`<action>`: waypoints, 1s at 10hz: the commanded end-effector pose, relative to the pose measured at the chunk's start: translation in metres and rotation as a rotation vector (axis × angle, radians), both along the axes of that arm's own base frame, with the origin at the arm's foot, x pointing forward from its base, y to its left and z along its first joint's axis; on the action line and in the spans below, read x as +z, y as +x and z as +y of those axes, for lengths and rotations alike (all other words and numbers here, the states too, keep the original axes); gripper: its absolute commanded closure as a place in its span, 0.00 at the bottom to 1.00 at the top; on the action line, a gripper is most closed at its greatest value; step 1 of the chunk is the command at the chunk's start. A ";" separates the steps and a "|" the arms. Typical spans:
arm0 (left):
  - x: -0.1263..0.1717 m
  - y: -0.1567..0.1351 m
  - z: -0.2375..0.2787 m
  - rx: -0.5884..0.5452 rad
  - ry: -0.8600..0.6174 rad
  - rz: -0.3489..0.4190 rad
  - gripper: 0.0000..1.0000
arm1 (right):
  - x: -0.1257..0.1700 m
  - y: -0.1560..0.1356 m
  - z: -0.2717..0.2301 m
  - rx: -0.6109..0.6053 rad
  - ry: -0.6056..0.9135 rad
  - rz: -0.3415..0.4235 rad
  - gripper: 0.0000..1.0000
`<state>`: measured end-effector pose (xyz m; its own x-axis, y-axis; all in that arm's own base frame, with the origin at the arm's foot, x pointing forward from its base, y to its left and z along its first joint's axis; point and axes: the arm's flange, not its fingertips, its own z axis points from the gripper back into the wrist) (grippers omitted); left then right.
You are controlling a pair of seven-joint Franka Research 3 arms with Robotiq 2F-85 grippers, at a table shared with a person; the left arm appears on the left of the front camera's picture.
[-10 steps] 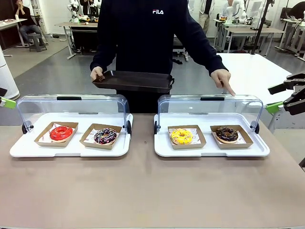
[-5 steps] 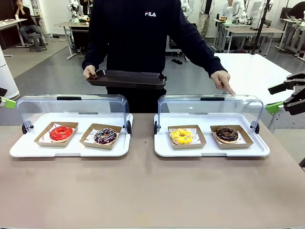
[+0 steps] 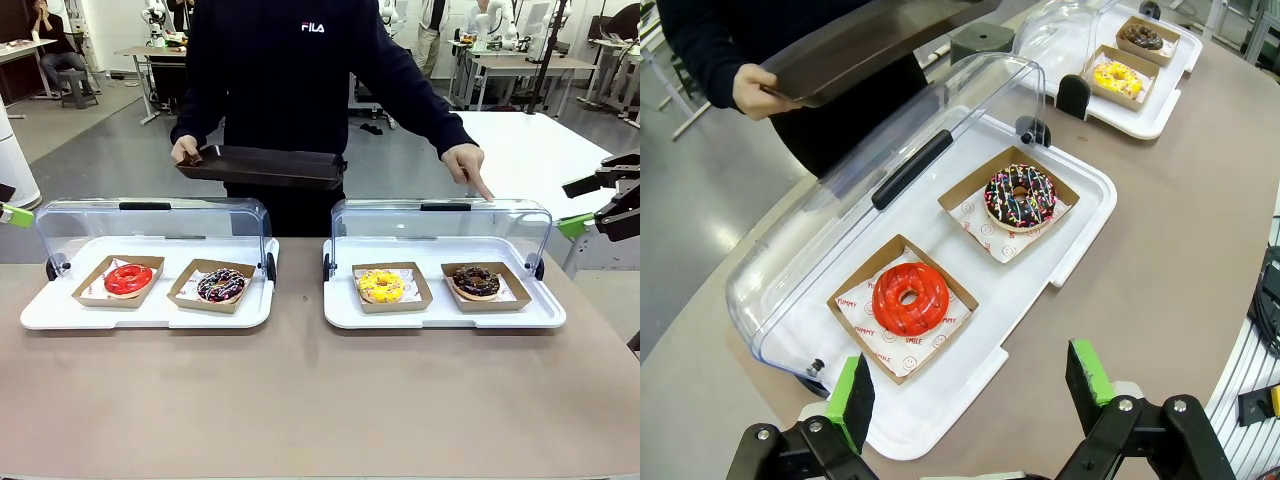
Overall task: Provide the desired donut to the person.
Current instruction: Pick up and lift the Paper togo box containing the Donut pointed at by the person.
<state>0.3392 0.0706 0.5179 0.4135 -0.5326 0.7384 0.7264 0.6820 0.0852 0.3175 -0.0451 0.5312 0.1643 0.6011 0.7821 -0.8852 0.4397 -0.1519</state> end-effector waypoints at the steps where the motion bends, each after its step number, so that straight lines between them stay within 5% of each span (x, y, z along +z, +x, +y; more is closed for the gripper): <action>1: -0.001 0.000 0.001 -0.002 -0.001 0.000 0.00 | 0.000 0.002 0.000 0.018 0.022 -0.009 0.00; 5: -0.001 0.000 0.001 -0.002 -0.001 0.000 0.00 | 0.000 0.000 0.000 0.000 0.000 0.000 0.00; 10: -0.001 0.000 0.001 -0.002 -0.001 0.000 0.00 | -0.043 0.048 0.013 0.125 -0.397 0.323 0.00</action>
